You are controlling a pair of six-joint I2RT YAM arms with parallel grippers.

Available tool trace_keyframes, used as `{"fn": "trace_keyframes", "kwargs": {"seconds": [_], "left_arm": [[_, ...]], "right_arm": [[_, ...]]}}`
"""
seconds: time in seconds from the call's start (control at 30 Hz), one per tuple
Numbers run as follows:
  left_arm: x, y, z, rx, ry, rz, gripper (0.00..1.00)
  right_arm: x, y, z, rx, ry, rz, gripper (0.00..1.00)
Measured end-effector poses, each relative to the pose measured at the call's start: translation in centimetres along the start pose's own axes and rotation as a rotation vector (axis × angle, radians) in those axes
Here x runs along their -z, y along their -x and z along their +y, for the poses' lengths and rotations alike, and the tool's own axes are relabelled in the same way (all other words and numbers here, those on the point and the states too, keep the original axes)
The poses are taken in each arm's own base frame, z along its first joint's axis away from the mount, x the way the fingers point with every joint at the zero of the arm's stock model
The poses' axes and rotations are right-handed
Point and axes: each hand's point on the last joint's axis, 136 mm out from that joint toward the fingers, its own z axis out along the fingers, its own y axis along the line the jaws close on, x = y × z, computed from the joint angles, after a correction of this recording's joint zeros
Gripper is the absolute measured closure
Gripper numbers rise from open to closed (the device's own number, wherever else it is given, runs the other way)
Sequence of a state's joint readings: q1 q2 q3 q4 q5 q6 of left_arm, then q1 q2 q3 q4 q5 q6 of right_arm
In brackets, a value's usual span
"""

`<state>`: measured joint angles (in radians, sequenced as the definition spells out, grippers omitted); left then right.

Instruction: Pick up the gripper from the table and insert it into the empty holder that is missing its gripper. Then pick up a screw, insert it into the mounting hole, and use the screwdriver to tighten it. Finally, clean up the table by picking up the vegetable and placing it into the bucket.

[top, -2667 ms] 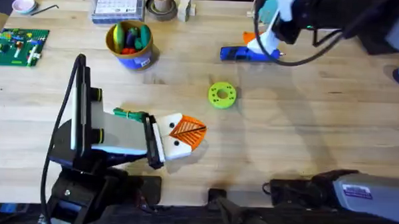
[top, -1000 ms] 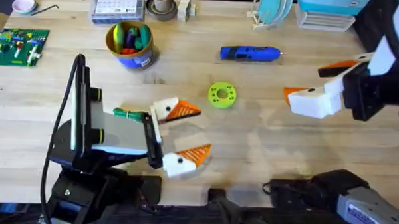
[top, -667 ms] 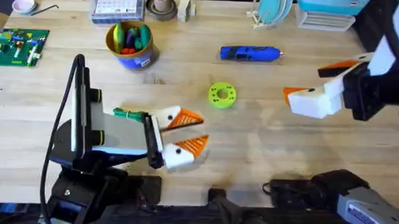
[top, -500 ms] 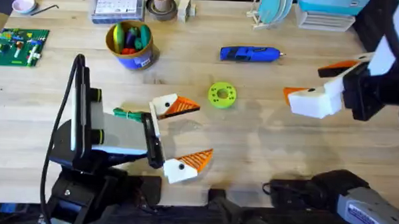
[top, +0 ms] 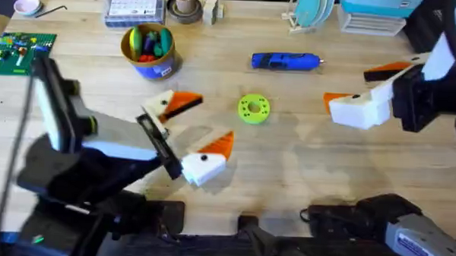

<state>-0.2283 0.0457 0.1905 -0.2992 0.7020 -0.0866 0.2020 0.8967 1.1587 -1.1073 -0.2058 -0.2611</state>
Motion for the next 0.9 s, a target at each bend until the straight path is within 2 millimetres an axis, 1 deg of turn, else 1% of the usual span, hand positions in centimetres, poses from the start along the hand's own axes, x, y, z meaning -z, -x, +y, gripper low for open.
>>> {"fn": "trace_keyframes", "kwargs": {"seconds": [0.13, 0.33, 0.4, 0.53, 0.6, 0.67, 0.73, 0.9], "left_arm": [[1.7, 2.1, 2.5, 0.108, 0.232, 0.122, 0.009], [3.8, 4.3, 5.9, 0.207, 0.501, 0.334, 0.008], [4.1, 5.1, 6.8, 0.220, 0.561, 0.387, 0.008], [3.6, 7.4, 8.1, 0.216, 0.606, 0.401, 0.008], [3.5, 7.2, 8.2, 0.229, 0.608, 0.429, 0.008], [3.7, 6.4, 8.4, 0.244, 0.626, 0.465, 0.008], [4.3, 5.6, 9.1, 0.301, 0.686, 0.488, 0.008], [6.7, 2.0, 11.2, 0.627, 0.957, 0.549, 0.007]], "right_arm": [[-0.2, 0.4, -0.2, 0.003, -0.003, -0.012, 0.007], [-1.1, 0.6, -0.4, -0.004, 0.004, 0.015, 0.007], [-1.3, 0.5, -0.5, -0.006, 0.007, 0.025, 0.007], [-1.7, 0.5, -0.6, -0.010, 0.011, 0.040, 0.008], [-1.9, 0.4, -0.6, -0.012, 0.012, 0.046, 0.008], [-2.0, 0.4, -0.6, -0.013, 0.014, 0.050, 0.007], [-2.1, 0.4, -0.6, -0.014, 0.015, 0.054, 0.008], [-2.1, 0.5, -0.6, -0.013, 0.014, 0.051, 0.007]]}}
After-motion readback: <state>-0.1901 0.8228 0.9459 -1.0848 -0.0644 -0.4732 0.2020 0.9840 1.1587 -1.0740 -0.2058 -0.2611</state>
